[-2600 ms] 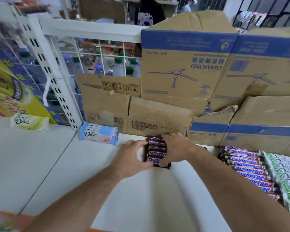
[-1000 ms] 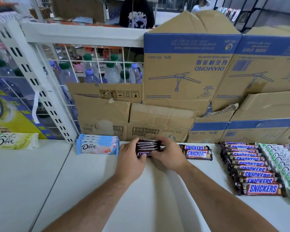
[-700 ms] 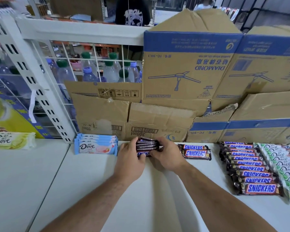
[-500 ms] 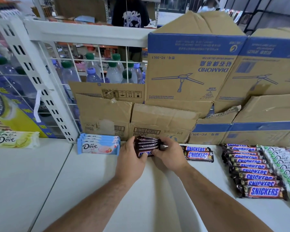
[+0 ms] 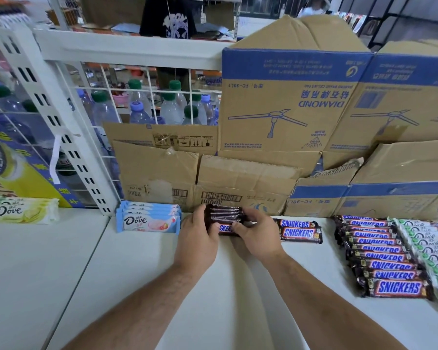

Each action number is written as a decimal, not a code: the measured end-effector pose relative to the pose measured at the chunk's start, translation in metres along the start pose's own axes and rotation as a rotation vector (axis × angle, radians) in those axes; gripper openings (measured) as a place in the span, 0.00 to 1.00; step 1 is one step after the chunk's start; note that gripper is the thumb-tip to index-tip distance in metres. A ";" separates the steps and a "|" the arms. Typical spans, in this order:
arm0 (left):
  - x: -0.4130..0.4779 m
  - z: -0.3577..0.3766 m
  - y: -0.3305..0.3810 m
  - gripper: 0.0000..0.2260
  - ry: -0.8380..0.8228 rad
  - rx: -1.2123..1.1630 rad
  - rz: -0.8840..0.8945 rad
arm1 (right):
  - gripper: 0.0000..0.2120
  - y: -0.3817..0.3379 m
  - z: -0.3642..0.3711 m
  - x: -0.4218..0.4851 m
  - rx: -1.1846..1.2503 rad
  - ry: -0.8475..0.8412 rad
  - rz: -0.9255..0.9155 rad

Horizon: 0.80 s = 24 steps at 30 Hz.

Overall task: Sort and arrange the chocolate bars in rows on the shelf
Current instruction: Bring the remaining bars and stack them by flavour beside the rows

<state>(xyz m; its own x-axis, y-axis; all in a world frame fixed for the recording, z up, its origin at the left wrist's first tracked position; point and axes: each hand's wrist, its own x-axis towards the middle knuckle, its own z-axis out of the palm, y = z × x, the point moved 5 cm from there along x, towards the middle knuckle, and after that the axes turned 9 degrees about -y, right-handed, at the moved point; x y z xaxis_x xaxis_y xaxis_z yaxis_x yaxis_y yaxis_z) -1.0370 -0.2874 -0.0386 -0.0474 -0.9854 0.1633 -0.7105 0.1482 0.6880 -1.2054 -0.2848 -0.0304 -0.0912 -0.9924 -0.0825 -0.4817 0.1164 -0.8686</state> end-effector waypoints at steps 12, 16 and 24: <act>-0.007 -0.009 0.005 0.17 0.061 -0.097 0.036 | 0.22 0.009 0.002 0.001 0.006 0.044 0.055; -0.004 -0.006 0.001 0.12 0.040 -0.067 0.015 | 0.19 0.008 0.000 0.001 -0.018 0.037 0.072; -0.003 -0.004 0.000 0.12 0.035 -0.056 0.018 | 0.20 0.008 0.001 0.002 -0.036 0.041 0.091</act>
<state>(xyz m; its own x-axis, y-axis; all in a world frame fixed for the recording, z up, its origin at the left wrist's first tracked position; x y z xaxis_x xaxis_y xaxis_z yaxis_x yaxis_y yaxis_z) -1.0337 -0.2845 -0.0360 -0.0351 -0.9792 0.1999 -0.6692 0.1716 0.7230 -1.2089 -0.2854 -0.0383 -0.1712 -0.9753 -0.1397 -0.5007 0.2082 -0.8402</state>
